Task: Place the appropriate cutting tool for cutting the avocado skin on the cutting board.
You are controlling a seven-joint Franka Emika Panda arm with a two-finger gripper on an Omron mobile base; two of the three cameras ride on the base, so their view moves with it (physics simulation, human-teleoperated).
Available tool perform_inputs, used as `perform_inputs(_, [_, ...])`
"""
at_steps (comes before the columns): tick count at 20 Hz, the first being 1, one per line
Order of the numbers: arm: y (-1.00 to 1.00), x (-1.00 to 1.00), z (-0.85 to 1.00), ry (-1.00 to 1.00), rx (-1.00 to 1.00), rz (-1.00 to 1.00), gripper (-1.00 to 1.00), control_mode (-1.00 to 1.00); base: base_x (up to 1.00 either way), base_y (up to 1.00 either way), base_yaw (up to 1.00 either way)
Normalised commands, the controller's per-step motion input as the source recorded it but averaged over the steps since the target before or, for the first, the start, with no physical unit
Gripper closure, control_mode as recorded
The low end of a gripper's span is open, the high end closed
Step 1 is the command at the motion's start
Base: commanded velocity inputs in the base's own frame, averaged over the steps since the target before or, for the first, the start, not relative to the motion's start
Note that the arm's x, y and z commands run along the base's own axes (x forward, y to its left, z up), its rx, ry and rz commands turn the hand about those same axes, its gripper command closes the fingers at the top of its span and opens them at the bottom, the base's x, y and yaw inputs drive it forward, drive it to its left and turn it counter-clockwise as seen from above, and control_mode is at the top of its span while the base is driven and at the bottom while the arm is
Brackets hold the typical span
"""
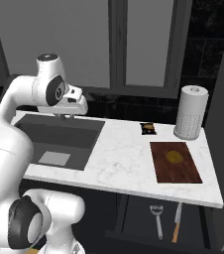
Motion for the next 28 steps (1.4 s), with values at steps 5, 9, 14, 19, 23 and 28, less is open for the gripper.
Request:
perform_inputs(5, [-0.05,-0.39,-0.03,-0.02,0.01,-0.01,-1.0,-1.0,0.0,0.0,0.0])
perform_inputs(9, [-0.57,-0.63,-0.14,-0.05,0.1,-0.11,-1.0,-1.0,0.0,0.0,0.0])
perform_inputs(14, [-1.0,-0.34,-0.41,0.07,0.1,-0.03,-1.0,-1.0,0.0,0.0,0.0])
perform_inputs(19, [-1.0,-0.29,-0.95,0.02,-0.14,0.09,-1.0,-1.0,0.0,0.0,0.0])
perform_inputs(23, [-1.0,-0.26,-0.83,0.12,-0.08,0.08,-1.0,-1.0,0.0,0.0,0.0])
perform_inputs(28, [-1.0,-0.28,-0.74,0.14,-0.03,0.08,-1.0,-1.0,0.0,0.0,0.0])
